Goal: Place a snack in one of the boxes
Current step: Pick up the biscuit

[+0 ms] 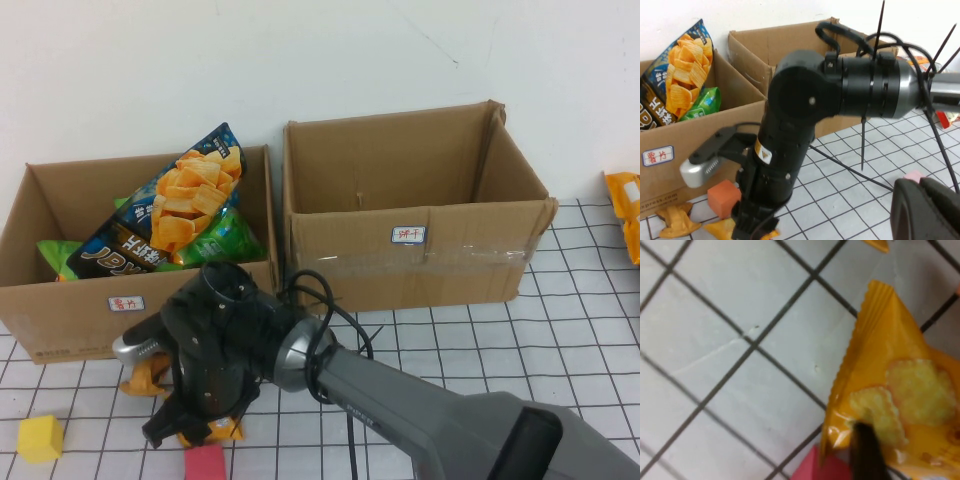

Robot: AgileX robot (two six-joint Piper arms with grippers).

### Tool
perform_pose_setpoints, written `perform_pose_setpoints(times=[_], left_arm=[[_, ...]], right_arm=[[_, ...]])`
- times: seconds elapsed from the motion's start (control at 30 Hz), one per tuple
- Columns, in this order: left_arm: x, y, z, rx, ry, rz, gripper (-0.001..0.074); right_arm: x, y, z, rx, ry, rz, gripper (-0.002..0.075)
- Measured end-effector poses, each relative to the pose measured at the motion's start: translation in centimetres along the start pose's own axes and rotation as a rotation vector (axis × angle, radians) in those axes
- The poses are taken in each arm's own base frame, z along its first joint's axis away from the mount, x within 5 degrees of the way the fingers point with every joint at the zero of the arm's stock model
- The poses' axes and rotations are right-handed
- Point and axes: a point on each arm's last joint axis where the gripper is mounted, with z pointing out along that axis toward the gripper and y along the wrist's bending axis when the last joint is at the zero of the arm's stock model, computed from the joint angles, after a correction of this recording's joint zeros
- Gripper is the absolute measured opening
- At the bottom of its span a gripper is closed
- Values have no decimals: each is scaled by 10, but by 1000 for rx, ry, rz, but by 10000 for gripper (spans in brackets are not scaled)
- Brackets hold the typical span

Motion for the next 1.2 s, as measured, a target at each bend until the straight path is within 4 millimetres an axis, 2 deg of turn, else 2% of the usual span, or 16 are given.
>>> perform_pose_setpoints(times=[0.03, 0.1, 0.13, 0.2, 0.3, 0.4, 0.5, 0.57, 0.73, 0.83, 0.93, 1.1, 1.2], left_arm=[[0, 0, 0, 3, 1, -3, -1], [0, -1, 0, 10, 0, -12, -1], [0, -1, 0, 13, 1, -15, -1], [0, -2, 0, 21, 1, -24, -1], [0, -3, 0, 28, 3, -32, -1], [0, -3, 0, 30, 4, -34, -1], [0, -3, 0, 31, 3, -36, -1], [0, -3, 0, 31, 3, -36, -1], [0, -3, 0, 32, 5, -36, -1], [0, -3, 0, 32, 5, -36, -1], [0, -3, 0, 32, 5, -36, -1], [0, -3, 0, 32, 5, -36, -1], [0, -3, 0, 32, 5, -36, -1]], right_arm=[[-1, 0, -3, -1, -5, -12, 350], [-4, 2, -17, -14, -28, -37, 185], [-6, 4, -29, -26, -49, -52, 128], [-12, 7, -60, -46, -103, -85, 66], [-17, 10, -114, -60, -203, -148, 36], [-18, 11, -158, -63, -284, -209, 28], [-17, 12, -185, -58, -336, -273, 24], [-16, 12, -191, -54, -348, -323, 24], [-13, 18, -180, -95, -313, -491, 35], [-8, 18, -162, -112, -255, -581, 90], [-3, 16, -137, -108, -181, -648, 188], [4, 11, -81, -95, -58, -684, 394], [9, 9, -50, -102, 5, -684, 461]])
